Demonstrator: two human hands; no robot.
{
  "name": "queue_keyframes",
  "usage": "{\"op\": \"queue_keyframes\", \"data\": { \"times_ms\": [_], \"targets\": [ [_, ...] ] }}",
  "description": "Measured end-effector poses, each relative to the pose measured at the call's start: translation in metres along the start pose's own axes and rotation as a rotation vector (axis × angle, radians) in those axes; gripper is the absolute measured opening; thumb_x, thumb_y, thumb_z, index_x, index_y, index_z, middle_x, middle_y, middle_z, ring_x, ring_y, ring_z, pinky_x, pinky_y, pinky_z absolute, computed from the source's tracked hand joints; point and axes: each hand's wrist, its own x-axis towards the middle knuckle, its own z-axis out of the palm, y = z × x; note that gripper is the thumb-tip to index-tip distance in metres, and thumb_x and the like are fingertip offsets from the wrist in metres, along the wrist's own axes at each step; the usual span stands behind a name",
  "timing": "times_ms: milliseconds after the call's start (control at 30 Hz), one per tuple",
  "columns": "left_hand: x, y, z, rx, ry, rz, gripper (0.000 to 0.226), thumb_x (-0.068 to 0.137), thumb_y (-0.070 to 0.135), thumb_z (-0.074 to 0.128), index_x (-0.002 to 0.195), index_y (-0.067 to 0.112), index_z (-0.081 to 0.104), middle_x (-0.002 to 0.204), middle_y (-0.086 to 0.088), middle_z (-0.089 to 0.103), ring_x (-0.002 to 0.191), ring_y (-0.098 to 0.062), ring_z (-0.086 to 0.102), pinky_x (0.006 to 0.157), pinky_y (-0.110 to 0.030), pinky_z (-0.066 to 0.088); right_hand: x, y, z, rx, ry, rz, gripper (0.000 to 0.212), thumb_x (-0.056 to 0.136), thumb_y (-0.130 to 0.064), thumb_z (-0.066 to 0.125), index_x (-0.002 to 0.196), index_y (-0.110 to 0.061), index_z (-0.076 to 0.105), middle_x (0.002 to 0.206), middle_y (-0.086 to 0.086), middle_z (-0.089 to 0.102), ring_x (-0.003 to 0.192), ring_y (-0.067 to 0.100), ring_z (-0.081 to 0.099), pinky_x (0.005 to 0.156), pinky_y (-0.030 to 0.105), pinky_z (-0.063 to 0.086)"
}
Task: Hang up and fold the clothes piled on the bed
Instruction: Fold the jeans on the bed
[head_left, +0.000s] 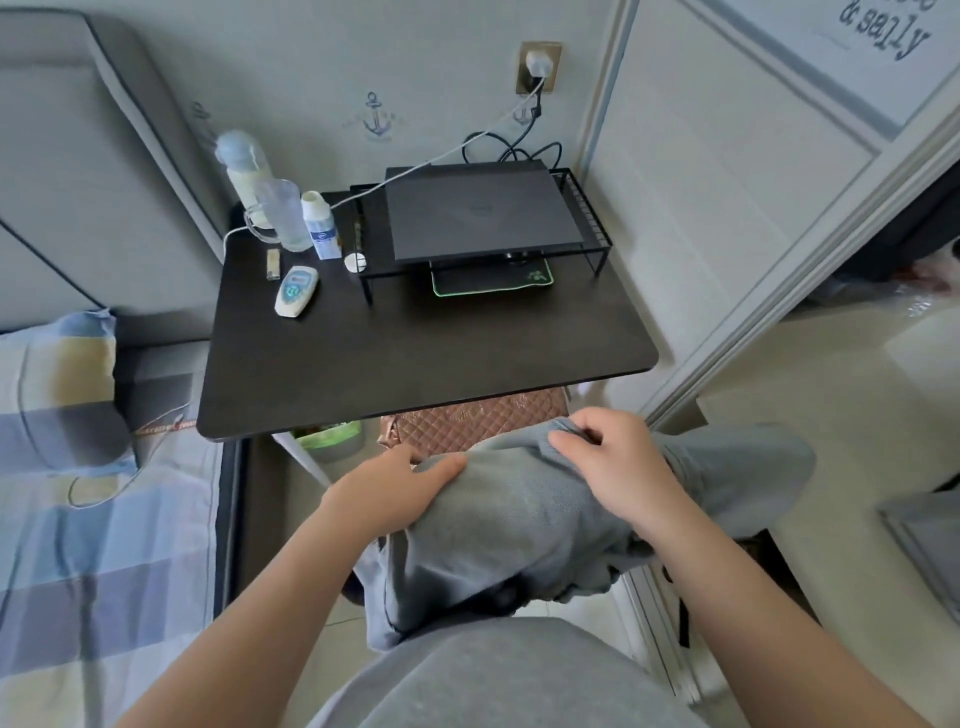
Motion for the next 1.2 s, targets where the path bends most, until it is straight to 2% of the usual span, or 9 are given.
{"op": "queue_keyframes", "data": {
  "times_ms": [67, 200, 333, 567, 700, 833, 967, 1067, 1200],
  "targets": [
    [0.001, 0.0, -0.004, -0.121, 0.003, 0.072, 0.07, 0.078, 0.084, 0.045, 0.127, 0.035, 0.056, 0.112, 0.01, 0.065, 0.1, -0.012, 0.062, 0.087, -0.034, 0.052, -0.008, -0.005, -0.002, 0.118, 0.058, -0.042, 0.03, 0.091, -0.019, 0.068, 0.071, 0.0, 0.057, 0.055, -0.005, 0.041, 0.055, 0.004, 0.038, 0.054, 0.018, 0.032],
    [-0.006, -0.001, -0.007, -0.263, 0.053, 0.2, 0.065, 0.084, 0.072, 0.056, 0.138, 0.037, 0.046, 0.101, 0.021, 0.065, 0.1, -0.007, 0.062, 0.084, -0.031, 0.052, -0.035, -0.018, -0.011, 0.35, 0.116, -0.089, 0.022, 0.085, -0.032, 0.062, 0.078, -0.011, 0.065, 0.076, 0.02, 0.058, 0.069, 0.015, 0.051, 0.067, 0.034, 0.041],
    [-0.023, -0.002, 0.0, -0.322, 0.027, 0.245, 0.068, 0.085, 0.072, 0.056, 0.142, 0.036, 0.044, 0.126, 0.013, 0.061, 0.118, -0.012, 0.058, 0.102, -0.034, 0.045, -0.071, -0.037, -0.012, 0.456, 0.103, -0.204, 0.023, 0.083, -0.037, 0.063, 0.081, -0.014, 0.063, 0.077, 0.023, 0.056, 0.069, 0.016, 0.051, 0.065, 0.033, 0.041],
    [-0.08, 0.002, -0.005, -0.43, 0.122, 0.312, 0.069, 0.091, 0.073, 0.043, 0.145, 0.03, 0.043, 0.142, 0.01, 0.052, 0.133, -0.012, 0.048, 0.11, -0.032, 0.034, -0.123, -0.083, -0.029, 0.517, 0.086, -0.52, 0.014, 0.088, -0.036, 0.062, 0.091, -0.025, 0.07, 0.078, -0.003, 0.065, 0.074, 0.01, 0.057, 0.067, 0.021, 0.046],
    [-0.127, -0.001, -0.017, -0.564, 0.166, 0.272, 0.075, 0.084, 0.084, 0.032, 0.125, 0.026, 0.059, 0.123, 0.008, 0.062, 0.116, -0.015, 0.057, 0.107, -0.04, 0.04, -0.157, -0.116, -0.041, 0.537, 0.069, -0.685, 0.009, 0.091, -0.031, 0.061, 0.09, -0.03, 0.071, 0.078, -0.011, 0.066, 0.072, 0.004, 0.057, 0.066, 0.016, 0.046],
    [-0.186, -0.02, -0.021, -0.913, 0.058, 0.335, 0.067, 0.071, 0.075, 0.057, 0.099, 0.015, 0.064, 0.1, 0.001, 0.068, 0.091, -0.018, 0.063, 0.09, -0.037, 0.046, -0.192, -0.147, -0.049, 0.534, 0.053, -0.761, 0.012, 0.088, -0.037, 0.063, 0.088, -0.026, 0.069, 0.074, 0.0, 0.058, 0.07, 0.016, 0.048, 0.063, 0.028, 0.039],
    [-0.236, -0.046, -0.05, -1.111, 0.253, 0.347, 0.052, 0.073, 0.044, 0.084, 0.119, 0.026, 0.068, 0.11, 0.001, 0.076, 0.1, -0.019, 0.073, 0.094, -0.043, 0.056, -0.214, -0.18, -0.051, 0.506, 0.024, -0.835, 0.015, 0.09, -0.03, 0.063, 0.082, -0.018, 0.062, 0.07, 0.008, 0.049, 0.069, 0.019, 0.043, 0.065, 0.033, 0.035],
    [-0.275, -0.063, -0.085, -1.212, 0.431, 0.43, 0.028, 0.085, 0.017, 0.079, 0.11, 0.027, 0.073, 0.103, -0.002, 0.077, 0.095, -0.025, 0.075, 0.091, -0.046, 0.058, -0.229, -0.214, -0.043, 0.498, 0.0, -0.937, 0.013, 0.091, -0.02, 0.06, 0.079, -0.014, 0.061, 0.067, -0.005, 0.053, 0.065, 0.007, 0.045, 0.062, 0.019, 0.039],
    [-0.329, -0.084, -0.128, -1.232, 0.685, 0.517, 0.022, 0.088, 0.012, 0.075, 0.09, 0.034, 0.077, 0.095, -0.003, 0.077, 0.091, -0.026, 0.074, 0.087, -0.043, 0.059, -0.249, -0.269, -0.033, 0.507, -0.066, -1.045, 0.016, 0.091, -0.019, 0.059, 0.076, -0.023, 0.063, 0.064, -0.014, 0.054, 0.061, 0.001, 0.045, 0.059, 0.012, 0.038]
  ]
}}
